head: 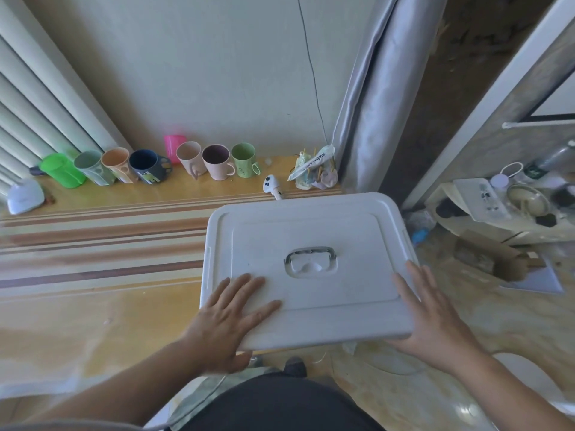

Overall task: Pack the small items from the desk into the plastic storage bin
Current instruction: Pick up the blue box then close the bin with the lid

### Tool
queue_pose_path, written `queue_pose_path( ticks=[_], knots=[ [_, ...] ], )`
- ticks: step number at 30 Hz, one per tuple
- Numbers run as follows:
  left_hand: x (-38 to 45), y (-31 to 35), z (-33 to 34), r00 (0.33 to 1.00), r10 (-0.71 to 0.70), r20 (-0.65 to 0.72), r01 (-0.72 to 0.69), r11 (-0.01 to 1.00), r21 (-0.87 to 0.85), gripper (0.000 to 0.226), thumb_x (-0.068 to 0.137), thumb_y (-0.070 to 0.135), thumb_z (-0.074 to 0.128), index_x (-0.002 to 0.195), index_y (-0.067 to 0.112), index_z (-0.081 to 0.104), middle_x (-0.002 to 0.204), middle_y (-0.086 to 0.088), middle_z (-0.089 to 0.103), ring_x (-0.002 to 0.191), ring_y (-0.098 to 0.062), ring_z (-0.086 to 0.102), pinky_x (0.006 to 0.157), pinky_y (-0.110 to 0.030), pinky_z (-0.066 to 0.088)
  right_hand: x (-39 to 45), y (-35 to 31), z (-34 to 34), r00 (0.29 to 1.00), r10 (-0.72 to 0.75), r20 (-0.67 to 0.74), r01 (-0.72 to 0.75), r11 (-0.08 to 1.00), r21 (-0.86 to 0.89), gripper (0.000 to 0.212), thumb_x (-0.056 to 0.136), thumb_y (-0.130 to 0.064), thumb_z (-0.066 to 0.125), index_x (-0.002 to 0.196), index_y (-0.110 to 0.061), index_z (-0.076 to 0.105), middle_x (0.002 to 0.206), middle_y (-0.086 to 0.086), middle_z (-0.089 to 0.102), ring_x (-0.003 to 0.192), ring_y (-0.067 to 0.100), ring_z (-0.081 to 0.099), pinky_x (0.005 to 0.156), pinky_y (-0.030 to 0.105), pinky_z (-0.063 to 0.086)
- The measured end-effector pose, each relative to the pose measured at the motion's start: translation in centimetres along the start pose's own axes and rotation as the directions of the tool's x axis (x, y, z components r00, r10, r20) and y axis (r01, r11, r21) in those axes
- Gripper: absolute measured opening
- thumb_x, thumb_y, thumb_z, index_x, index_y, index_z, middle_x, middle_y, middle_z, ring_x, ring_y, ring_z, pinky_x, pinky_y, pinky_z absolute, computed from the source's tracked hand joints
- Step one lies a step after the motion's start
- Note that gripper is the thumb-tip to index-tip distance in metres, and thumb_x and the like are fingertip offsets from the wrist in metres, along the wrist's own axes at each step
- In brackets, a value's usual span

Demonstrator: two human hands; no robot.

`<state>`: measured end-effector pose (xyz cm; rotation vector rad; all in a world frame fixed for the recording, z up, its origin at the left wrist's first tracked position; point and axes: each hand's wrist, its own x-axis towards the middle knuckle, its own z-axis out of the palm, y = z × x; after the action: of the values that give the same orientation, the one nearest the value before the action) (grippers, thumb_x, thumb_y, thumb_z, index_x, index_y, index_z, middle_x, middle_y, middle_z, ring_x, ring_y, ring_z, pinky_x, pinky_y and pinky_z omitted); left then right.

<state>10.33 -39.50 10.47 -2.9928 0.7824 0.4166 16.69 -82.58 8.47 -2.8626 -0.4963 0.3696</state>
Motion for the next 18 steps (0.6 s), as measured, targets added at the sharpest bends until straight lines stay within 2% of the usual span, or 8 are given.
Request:
queue_pose_path(
  ticks=[1, 2, 4, 6, 10, 14, 18],
  knots=[
    [0.3, -0.1, 0.0, 1.000, 0.014, 0.004, -0.014, 1.000, 0.019, 0.110, 0.066, 0.067, 0.058, 0.162, 0.038, 0.014, 0.167, -0.017, 0.021, 0.153, -0.043, 0.021, 0.119, -0.063, 0.026, 0.0, 0.2, 0.2, 0.999, 0.041, 0.022, -0.041, 0.999, -0.008, 0.125, 0.063, -0.086, 0.054, 0.164, -0.034, 0.001, 0.174, -0.004, -0.019, 0.159, 0.022, -0.024, 0.122, 0.053, 0.031],
    [0.5, -0.2, 0.1, 1.000, 0.028, 0.011, -0.028, 0.999, 0.031, 0.110, 0.065, 0.067, 0.057, 0.162, 0.038, 0.012, 0.168, -0.017, 0.018, 0.153, -0.042, 0.019, 0.119, -0.063, 0.025, -0.1, 0.4, 0.4, 0.997, 0.068, 0.042, -0.068, 0.998, -0.014, 0.126, 0.063, -0.086, 0.050, 0.165, -0.032, 0.000, 0.173, -0.008, -0.022, 0.158, 0.021, -0.024, 0.122, 0.054, 0.033],
    [0.8, -0.4, 0.2, 0.999, 0.045, 0.020, -0.046, 0.998, 0.044, 0.112, 0.063, 0.066, 0.056, 0.162, 0.040, 0.011, 0.168, -0.017, 0.016, 0.154, -0.042, 0.018, 0.121, -0.062, 0.022, -0.2, 0.6, 0.6, 0.994, 0.091, 0.066, -0.090, 0.996, -0.019, 0.123, 0.063, -0.083, 0.049, 0.166, -0.027, 0.011, 0.171, -0.013, -0.025, 0.161, 0.024, -0.014, 0.117, 0.055, 0.038],
    [0.9, -0.4, 0.4, 0.999, 0.038, 0.013, -0.039, 0.998, 0.041, 0.114, 0.059, 0.062, 0.056, 0.162, 0.040, 0.012, 0.168, -0.017, 0.018, 0.153, -0.042, 0.020, 0.120, -0.061, 0.022, -0.1, 0.5, 0.8, 0.994, 0.087, 0.062, -0.088, 0.996, 0.010, 0.120, 0.065, -0.078, 0.056, 0.166, -0.025, 0.016, 0.172, -0.014, -0.023, 0.161, 0.029, -0.006, 0.115, 0.056, 0.040],
    [1.0, -0.3, 0.9, 1.000, -0.003, 0.018, 0.003, 1.000, 0.016, 0.123, 0.049, 0.045, 0.063, 0.162, 0.042, 0.012, 0.168, -0.013, 0.018, 0.154, -0.041, 0.018, 0.118, -0.062, 0.028, 0.4, 0.4, 1.1, 0.999, 0.035, -0.001, -0.035, 0.995, 0.098, 0.115, 0.070, -0.055, 0.078, 0.164, -0.025, 0.019, 0.173, -0.013, -0.018, 0.162, 0.030, -0.002, 0.114, 0.052, 0.043],
    [1.0, -1.7, 0.4, 1.000, -0.019, 0.013, 0.019, 1.000, 0.019, 0.123, 0.050, 0.040, 0.063, 0.161, 0.045, 0.010, 0.170, -0.008, 0.013, 0.156, -0.036, 0.011, 0.122, -0.058, 0.021, 1.0, -0.3, 1.3, 0.999, 0.041, -0.015, -0.039, 0.991, 0.126, 0.110, 0.072, -0.035, 0.070, 0.163, -0.034, 0.009, 0.170, -0.017, -0.024, 0.161, 0.028, 0.002, 0.117, 0.051, 0.040],
    [0.6, -4.6, 0.3, 0.998, -0.063, 0.014, 0.062, 0.997, 0.054, 0.124, 0.052, 0.029, 0.062, 0.161, 0.045, 0.005, 0.172, -0.003, 0.002, 0.157, -0.033, 0.000, 0.122, -0.053, 0.008, 2.8, -2.9, 1.3, 0.999, 0.037, -0.025, -0.033, 0.988, 0.148, 0.107, 0.072, -0.032, 0.066, 0.165, -0.029, 0.014, 0.170, -0.017, -0.023, 0.157, 0.035, 0.014, 0.117, 0.046, 0.040]
  ],
)
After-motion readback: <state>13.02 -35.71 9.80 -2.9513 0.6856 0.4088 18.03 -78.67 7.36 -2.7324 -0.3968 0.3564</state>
